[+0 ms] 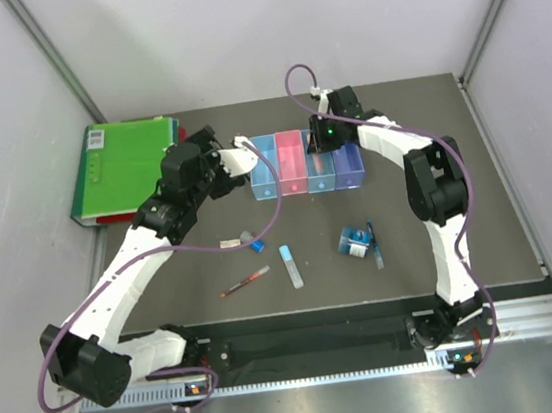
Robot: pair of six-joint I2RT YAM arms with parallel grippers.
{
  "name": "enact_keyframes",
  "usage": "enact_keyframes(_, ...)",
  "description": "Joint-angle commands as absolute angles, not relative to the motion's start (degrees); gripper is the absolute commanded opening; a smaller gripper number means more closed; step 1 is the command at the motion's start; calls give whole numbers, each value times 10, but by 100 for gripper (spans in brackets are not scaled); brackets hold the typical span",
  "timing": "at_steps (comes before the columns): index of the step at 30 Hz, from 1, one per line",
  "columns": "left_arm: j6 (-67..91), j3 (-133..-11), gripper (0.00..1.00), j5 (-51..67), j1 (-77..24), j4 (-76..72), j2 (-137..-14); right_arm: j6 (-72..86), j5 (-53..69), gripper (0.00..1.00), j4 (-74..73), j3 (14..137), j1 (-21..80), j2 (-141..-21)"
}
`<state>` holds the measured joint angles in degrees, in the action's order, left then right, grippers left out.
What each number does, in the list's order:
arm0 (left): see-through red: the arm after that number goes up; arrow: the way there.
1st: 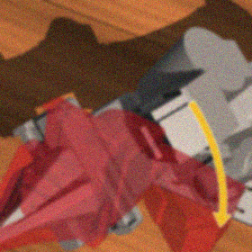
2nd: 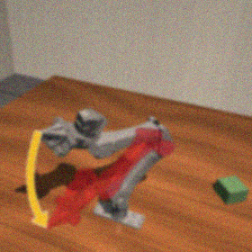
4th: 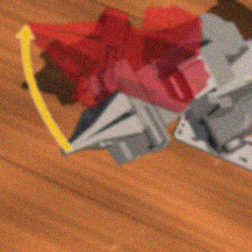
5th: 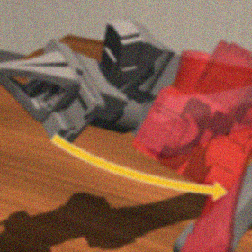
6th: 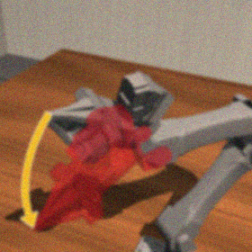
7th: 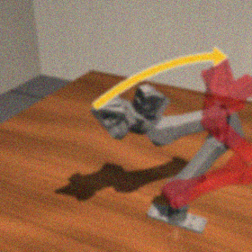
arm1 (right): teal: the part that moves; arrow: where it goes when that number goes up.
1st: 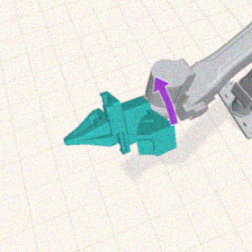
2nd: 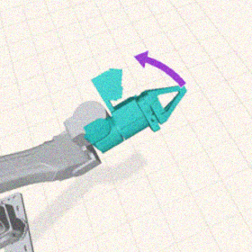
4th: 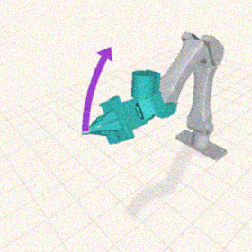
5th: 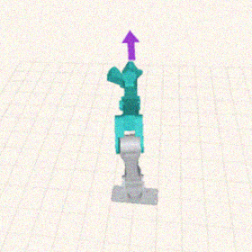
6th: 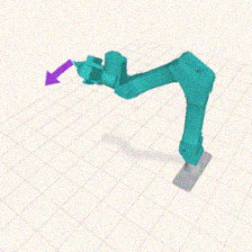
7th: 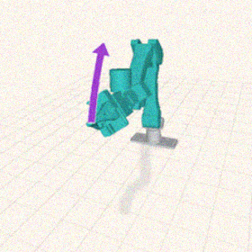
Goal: Sort the stationery into containers
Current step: Place the pen in the storage box, then pick up the pen from the center of the board.
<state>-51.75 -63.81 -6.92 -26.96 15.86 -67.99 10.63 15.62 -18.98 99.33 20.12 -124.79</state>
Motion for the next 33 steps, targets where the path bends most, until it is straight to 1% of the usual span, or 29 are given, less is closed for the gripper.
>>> enact_keyframes(1, -491, -630, 99, -64, -271, 144, -673, 99, 150, 30, -175, 986, 197, -1217)
enact_keyframes(7, -442, -622, 99, -55, -272, 163, -679, 93, 145, 42, -179, 981, 197, -1204)
enact_keyframes(8, -435, -621, 99, -50, -271, 163, -679, 91, 142, 46, -180, 979, 197, -1201)
enact_keyframes(11, -397, -623, 99, -41, -271, 162, -681, 84, 133, 49, -184, 977, 197, -1187)
enact_keyframes(13, -354, -628, 98, -35, -271, 163, -688, 78, 123, 50, -187, 980, 196, -1172)
enact_keyframes(15, -322, -632, 95, -29, -272, 165, -701, 72, 115, 50, -192, 983, 197, -1152)
enact_keyframes(17, -256, -644, 94, -24, -272, 175, -725, 68, 102, 51, -196, 985, 197, -1135)
enact_keyframes(22, -80, -704, 94, -6, -277, 262, -800, 42, 82, 51, -196, 999, 197, -1067)
enact_keyframes(23, -57, -714, 92, -3, -277, 275, -825, 36, 75, 51, -193, 1002, 197, -1057)
enact_keyframes(26, 34, -735, 94, 19, -279, 306, -859, 10, 56, 52, -184, 1012, 196, -1024)
enact_keyframes(28, 75, -722, 96, 38, -283, 299, -858, -15, 45, 53, -169, 1013, 194, -1002)
enact_keyframes(33, 101, -680, 98, 47, -322, 280, -849, -33, 28, 54, -156, 1009, 188, -968)
